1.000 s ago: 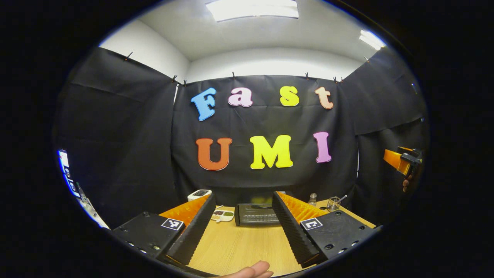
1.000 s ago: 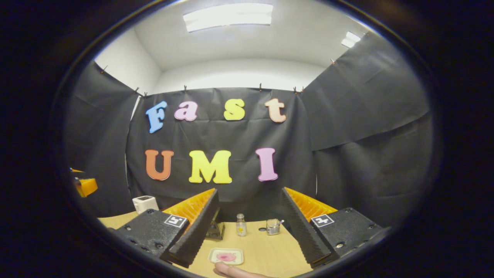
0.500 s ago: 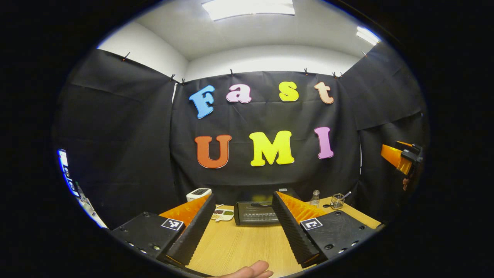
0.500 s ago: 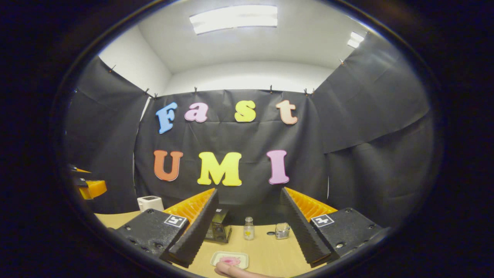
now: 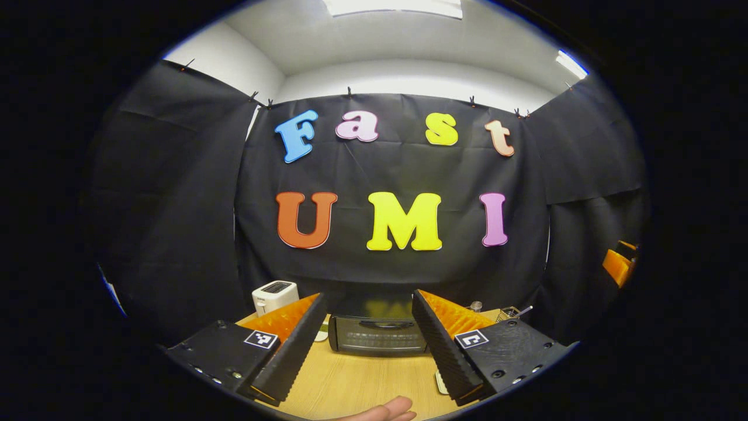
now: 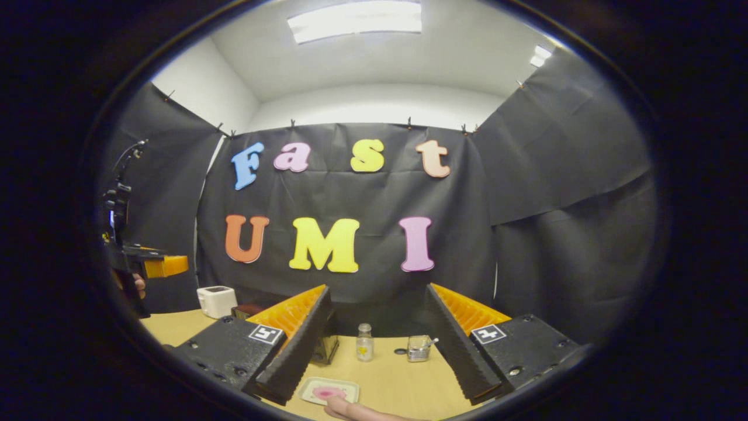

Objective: Open the electric oven with the left hand, put the food in, and close the electric oven.

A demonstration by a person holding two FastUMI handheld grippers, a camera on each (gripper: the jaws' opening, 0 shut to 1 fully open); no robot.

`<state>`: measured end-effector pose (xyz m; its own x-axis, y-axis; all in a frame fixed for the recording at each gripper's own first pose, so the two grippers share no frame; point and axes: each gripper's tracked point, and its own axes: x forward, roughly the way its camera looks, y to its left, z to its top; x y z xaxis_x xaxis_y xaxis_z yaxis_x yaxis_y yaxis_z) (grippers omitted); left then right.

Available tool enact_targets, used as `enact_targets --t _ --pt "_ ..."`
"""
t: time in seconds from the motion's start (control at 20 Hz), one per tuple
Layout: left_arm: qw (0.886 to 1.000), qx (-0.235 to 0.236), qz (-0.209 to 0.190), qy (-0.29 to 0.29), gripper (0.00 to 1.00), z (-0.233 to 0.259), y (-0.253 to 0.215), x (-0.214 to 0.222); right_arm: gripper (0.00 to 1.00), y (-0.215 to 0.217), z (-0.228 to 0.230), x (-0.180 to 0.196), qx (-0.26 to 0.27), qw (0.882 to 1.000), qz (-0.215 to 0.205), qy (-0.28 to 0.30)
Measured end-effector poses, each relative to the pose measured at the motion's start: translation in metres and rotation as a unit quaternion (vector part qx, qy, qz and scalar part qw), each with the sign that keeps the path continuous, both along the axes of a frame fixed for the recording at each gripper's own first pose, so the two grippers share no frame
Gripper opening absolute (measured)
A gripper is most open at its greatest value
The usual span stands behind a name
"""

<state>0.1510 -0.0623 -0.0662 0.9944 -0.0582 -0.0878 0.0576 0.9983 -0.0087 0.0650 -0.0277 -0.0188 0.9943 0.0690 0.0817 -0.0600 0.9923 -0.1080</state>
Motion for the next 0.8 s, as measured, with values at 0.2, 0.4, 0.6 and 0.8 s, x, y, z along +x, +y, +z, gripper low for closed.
enact_targets --t 0.2,0.4,0.6,0.8 --pt "1.000 -0.004 -0.009 0.021 0.94 -0.028 -0.019 0.055 1.00 -0.018 0.002 0.008 0.018 1.000 0.004 0.006" --pt "0.997 0.022 -0.002 0.068 0.94 -0.075 -0.024 0.111 0.99 -0.041 0.006 0.019 0.021 1.000 -0.010 -0.004" --pt "0.990 -0.002 -0.029 0.139 0.94 -0.130 -0.044 0.153 1.00 -0.062 0.002 0.030 0.022 0.999 -0.028 -0.009" --pt "0.982 0.000 -0.037 0.188 0.95 -0.171 -0.054 0.181 0.99 -0.072 -0.012 0.041 0.032 0.999 -0.031 0.009"
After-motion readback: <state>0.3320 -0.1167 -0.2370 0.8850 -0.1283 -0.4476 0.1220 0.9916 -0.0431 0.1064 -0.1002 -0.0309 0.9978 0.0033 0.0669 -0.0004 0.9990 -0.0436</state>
